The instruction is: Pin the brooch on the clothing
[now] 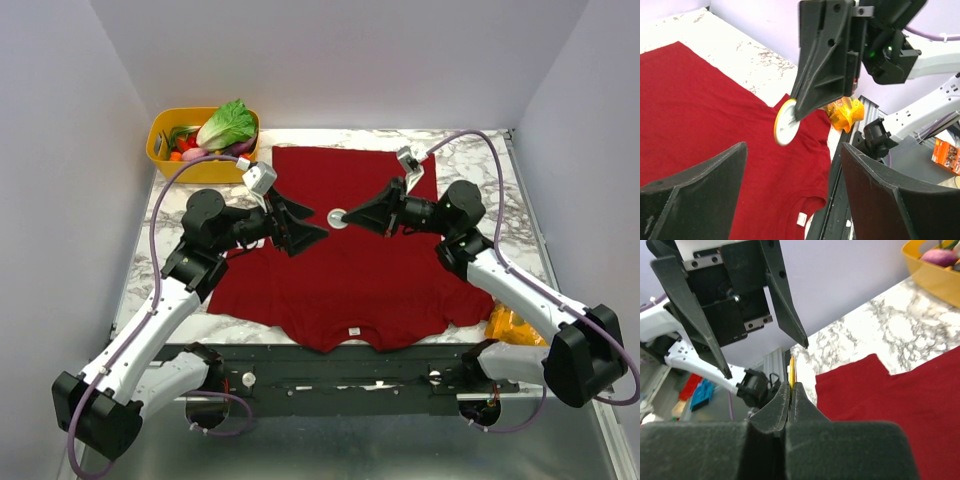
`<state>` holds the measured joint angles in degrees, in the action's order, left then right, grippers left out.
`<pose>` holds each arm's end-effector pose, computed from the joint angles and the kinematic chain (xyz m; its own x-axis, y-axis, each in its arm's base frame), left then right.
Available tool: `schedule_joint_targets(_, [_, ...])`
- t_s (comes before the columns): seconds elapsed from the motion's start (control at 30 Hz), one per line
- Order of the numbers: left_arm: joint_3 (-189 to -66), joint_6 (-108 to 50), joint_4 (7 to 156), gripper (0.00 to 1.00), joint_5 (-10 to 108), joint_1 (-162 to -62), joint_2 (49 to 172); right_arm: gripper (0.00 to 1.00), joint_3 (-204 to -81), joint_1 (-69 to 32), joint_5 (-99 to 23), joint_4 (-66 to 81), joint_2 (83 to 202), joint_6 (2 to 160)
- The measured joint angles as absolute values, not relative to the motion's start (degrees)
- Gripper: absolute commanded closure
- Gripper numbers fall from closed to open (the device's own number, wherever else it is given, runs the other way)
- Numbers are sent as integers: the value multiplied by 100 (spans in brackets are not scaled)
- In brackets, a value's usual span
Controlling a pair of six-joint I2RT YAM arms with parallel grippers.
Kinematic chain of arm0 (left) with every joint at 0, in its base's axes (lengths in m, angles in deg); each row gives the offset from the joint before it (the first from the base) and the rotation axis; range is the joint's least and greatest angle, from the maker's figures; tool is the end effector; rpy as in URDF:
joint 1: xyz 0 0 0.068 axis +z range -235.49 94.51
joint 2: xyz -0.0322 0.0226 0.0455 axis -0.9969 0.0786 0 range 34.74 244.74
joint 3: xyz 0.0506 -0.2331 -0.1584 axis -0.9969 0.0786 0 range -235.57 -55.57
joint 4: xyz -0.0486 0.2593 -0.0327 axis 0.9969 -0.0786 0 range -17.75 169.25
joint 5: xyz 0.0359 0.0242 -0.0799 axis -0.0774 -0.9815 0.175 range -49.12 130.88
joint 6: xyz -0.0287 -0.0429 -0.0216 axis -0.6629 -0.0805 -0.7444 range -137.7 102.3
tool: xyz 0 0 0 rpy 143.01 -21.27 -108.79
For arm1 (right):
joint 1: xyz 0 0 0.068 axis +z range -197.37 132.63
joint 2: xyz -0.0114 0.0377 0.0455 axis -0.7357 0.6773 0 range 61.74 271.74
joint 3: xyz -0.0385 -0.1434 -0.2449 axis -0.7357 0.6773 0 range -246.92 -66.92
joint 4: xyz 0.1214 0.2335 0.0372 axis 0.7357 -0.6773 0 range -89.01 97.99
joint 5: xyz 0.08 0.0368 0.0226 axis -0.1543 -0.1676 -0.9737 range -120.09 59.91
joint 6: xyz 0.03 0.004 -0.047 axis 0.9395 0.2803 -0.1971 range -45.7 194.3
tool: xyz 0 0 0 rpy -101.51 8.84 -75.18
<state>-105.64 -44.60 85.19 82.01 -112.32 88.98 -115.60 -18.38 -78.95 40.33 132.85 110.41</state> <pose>0.1794 -0.1191 0.3839 -0.3946 -0.1822 -0.9006 0.8388 0.3286 -0.4340 0.2321 0.1618 0.3539 -0.4488 0.1947 -0.8722 -0.8705 0.1252 0.4759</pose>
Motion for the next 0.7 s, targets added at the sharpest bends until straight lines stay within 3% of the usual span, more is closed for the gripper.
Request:
schedule_joint_targets(0.27, [-10515, -4757, 8932, 20, 8321, -11219, 9209, 99, -11366, -1838, -7644, 4658, 13171, 11503])
schedule_joint_targets(0.5, [-10463, -5043, 9378, 36, 8480, -11219, 9445, 99, -11340, -1838, -7646, 4964, 13187, 11697])
schedule_joint_targets(0.7, [-10456, -5286, 9806, 42, 8601, -11223, 9639, 99, -11305, -1838, -7648, 5104, 13195, 11802])
